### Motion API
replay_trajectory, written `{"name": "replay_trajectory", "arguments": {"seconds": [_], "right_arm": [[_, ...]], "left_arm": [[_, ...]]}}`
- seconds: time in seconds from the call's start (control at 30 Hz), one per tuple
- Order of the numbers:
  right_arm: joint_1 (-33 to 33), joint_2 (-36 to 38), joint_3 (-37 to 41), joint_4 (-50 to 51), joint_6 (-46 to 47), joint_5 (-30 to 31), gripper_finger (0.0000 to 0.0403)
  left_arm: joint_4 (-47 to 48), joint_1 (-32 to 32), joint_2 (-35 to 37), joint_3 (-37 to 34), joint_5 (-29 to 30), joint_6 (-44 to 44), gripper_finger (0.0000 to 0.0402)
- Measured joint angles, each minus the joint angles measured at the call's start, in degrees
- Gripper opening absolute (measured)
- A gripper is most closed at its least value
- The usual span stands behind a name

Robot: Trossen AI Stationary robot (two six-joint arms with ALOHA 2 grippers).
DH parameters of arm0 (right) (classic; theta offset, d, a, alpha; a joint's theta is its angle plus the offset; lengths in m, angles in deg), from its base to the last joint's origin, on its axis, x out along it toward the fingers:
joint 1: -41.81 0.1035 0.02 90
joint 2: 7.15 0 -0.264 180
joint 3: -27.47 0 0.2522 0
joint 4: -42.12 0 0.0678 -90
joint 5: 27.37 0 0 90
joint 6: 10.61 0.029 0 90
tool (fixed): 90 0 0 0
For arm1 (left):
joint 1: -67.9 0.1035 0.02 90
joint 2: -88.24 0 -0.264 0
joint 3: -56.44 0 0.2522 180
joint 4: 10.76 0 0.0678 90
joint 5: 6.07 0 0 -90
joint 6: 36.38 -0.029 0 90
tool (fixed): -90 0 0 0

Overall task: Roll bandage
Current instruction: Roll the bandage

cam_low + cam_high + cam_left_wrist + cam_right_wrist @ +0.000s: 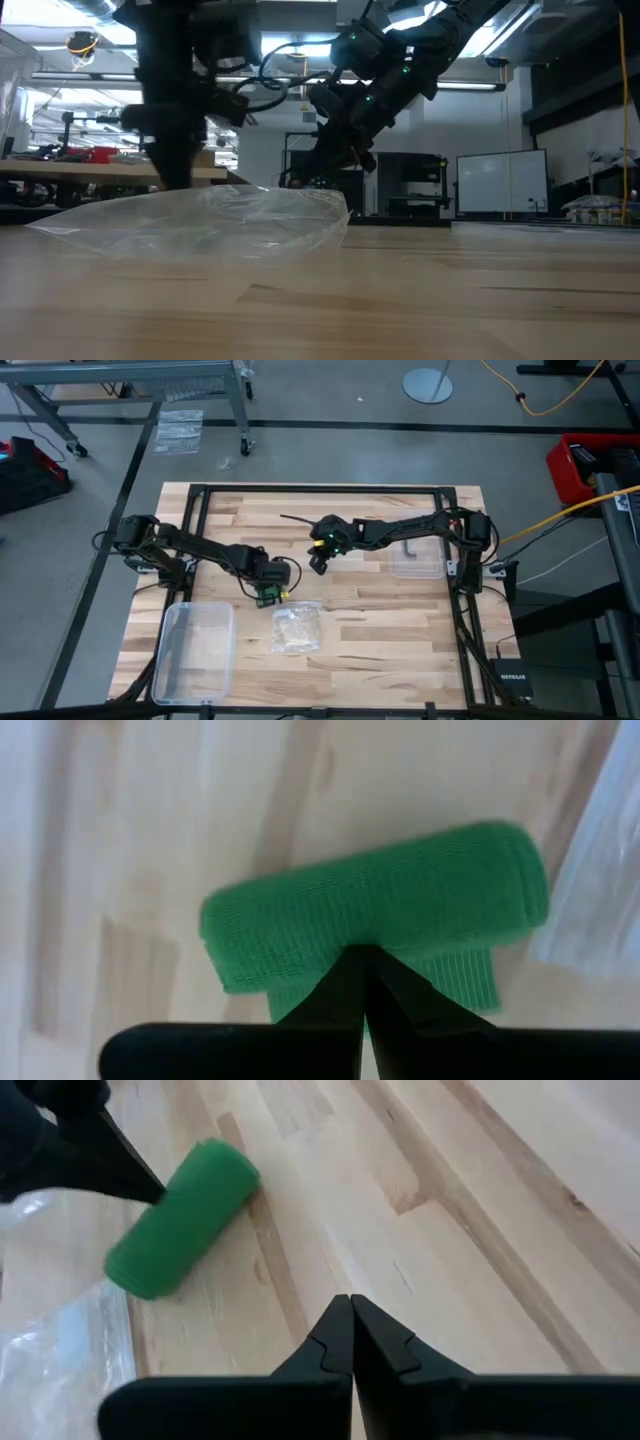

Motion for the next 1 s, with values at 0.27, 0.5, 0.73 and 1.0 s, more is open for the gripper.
{"name": "replay_trajectory", "arguments": {"seconds": [0.27,0.5,0.73,1.0], "right_arm": [[0.0,0.0,0.0,1.3,-0.2,0.0,0.0001],[0.0,0.0,0.0,1.6,-0.4,0.0,0.0001],[0.0,0.0,0.0,1.4,-1.2,0.0,0.0001],[0.0,0.0,0.0,1.2,-1.2,-0.6,0.0001]], "left_arm": [[9.6,-2.4,-0.2,-0.2,-2.5,4.4,0.0],[10.4,-4.2,1.4,0.0,-3.0,5.9,0.0],[0.7,-3.5,4.3,1.0,0.6,2.0,0.0],[-12.3,1.5,3.0,1.0,1.1,-7.4,0.0]]}}
